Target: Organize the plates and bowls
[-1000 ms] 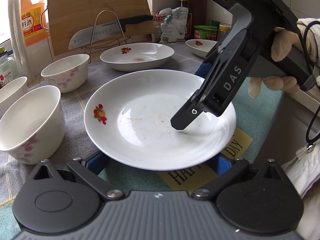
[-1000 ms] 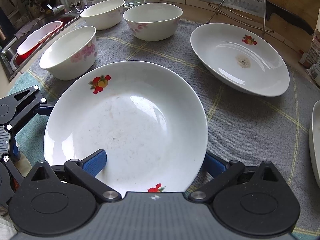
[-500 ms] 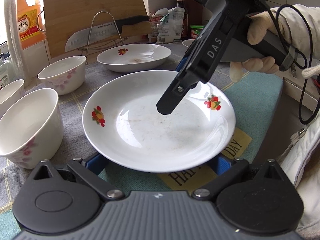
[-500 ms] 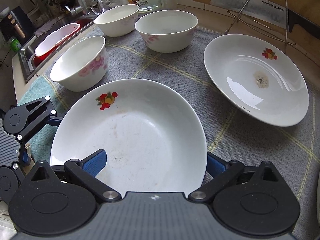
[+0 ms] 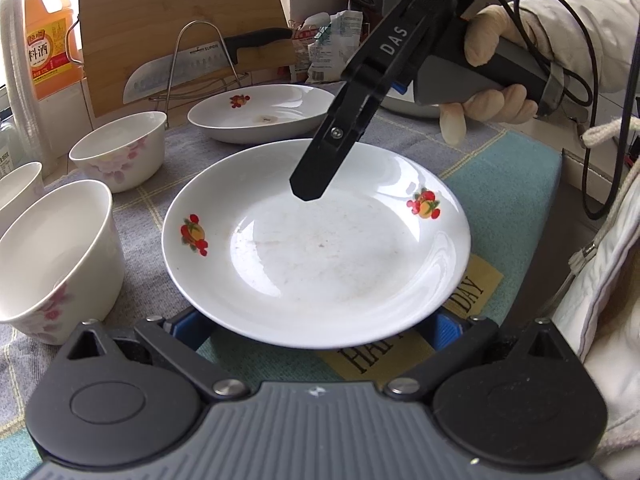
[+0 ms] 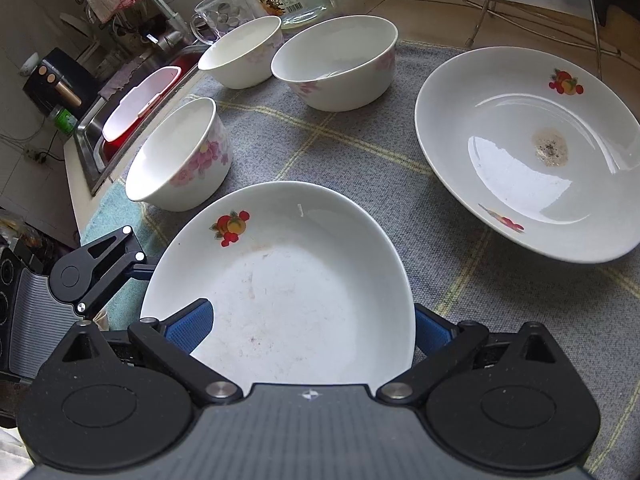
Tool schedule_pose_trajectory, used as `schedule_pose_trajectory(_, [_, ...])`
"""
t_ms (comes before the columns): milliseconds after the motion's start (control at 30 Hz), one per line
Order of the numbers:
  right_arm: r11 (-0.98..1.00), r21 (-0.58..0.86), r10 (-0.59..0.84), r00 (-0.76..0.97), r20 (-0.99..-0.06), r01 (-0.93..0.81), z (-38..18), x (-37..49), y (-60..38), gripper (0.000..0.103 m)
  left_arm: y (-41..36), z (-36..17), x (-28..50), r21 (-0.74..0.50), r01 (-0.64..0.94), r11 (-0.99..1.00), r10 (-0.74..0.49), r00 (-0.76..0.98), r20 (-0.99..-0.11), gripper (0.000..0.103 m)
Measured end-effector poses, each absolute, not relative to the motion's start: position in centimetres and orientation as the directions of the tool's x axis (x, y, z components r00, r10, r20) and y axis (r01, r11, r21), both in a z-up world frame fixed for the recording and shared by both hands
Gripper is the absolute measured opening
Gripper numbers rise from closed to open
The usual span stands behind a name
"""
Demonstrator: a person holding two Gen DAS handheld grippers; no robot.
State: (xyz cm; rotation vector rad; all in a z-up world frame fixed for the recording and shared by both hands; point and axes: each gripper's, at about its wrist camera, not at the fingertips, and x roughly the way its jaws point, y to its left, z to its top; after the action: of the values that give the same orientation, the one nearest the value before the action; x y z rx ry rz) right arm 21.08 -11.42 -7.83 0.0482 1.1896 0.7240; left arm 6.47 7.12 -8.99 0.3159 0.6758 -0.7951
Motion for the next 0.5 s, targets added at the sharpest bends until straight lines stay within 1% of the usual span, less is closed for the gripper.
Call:
schedule_pose_trajectory(200, [0.766, 0.448, 0.559, 0.135, -0.818, -0.461, -7.81, 21.76, -11.37, 0.103, 7.09, -8.96, 6.67, 0.014, 0.751, 0.661, -0.554, 0.500, -0.666, 0.103])
schedule_pose_trajectory(500, [0.772, 0.447, 0.549, 0.120, -0.827, -0.452, -7.78, 22.03, -11.19, 0.103, 7.10, -8.89, 6.74, 0.014, 0.757, 0.653, -0.557, 0.492, -0.669, 0.103])
